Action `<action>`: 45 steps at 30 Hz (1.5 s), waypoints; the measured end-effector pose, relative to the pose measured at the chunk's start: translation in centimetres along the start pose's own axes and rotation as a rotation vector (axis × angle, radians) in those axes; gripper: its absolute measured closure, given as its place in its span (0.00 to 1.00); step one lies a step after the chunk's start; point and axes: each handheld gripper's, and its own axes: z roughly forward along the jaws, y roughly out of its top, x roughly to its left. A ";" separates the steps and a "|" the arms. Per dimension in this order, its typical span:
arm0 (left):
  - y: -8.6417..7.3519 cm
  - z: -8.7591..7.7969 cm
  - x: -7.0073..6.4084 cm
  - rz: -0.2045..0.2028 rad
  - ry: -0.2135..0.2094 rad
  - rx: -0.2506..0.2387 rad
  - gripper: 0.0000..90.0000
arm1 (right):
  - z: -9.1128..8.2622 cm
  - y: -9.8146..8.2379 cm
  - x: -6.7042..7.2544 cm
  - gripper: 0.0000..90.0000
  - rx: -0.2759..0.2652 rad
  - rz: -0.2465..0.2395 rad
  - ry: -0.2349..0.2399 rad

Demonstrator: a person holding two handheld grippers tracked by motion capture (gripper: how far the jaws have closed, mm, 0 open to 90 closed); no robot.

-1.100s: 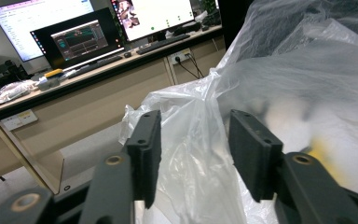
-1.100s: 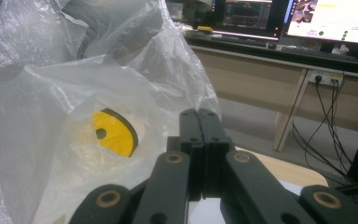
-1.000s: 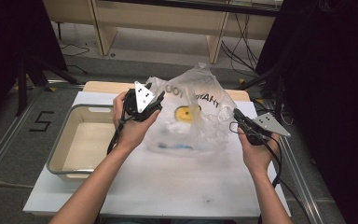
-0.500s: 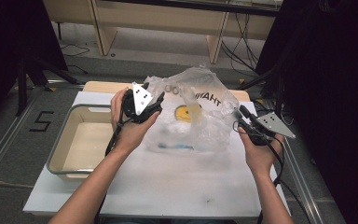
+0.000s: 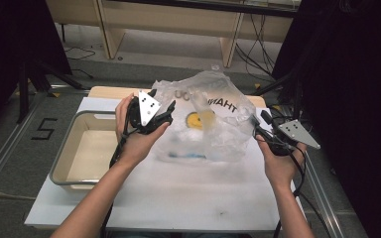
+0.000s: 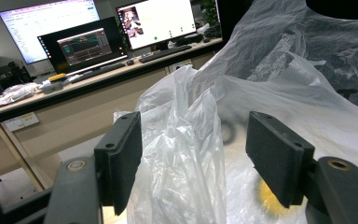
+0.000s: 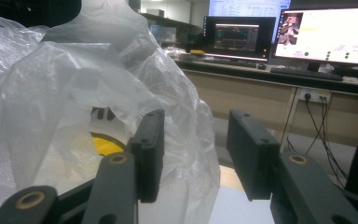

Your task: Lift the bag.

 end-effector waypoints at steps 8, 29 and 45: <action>-0.1 -0.6 0.0 -0.012 -0.001 0.012 0.33 | -0.4 0.1 -0.1 0.57 0.009 0.018 0.014; 0.1 -1.2 0.1 -0.020 -0.009 0.016 0.25 | -1.3 1.0 -0.3 0.44 -0.051 0.051 0.023; -0.1 -1.9 0.0 0.002 -0.017 0.021 0.24 | -2.4 0.8 -1.2 0.47 -0.062 0.053 -0.017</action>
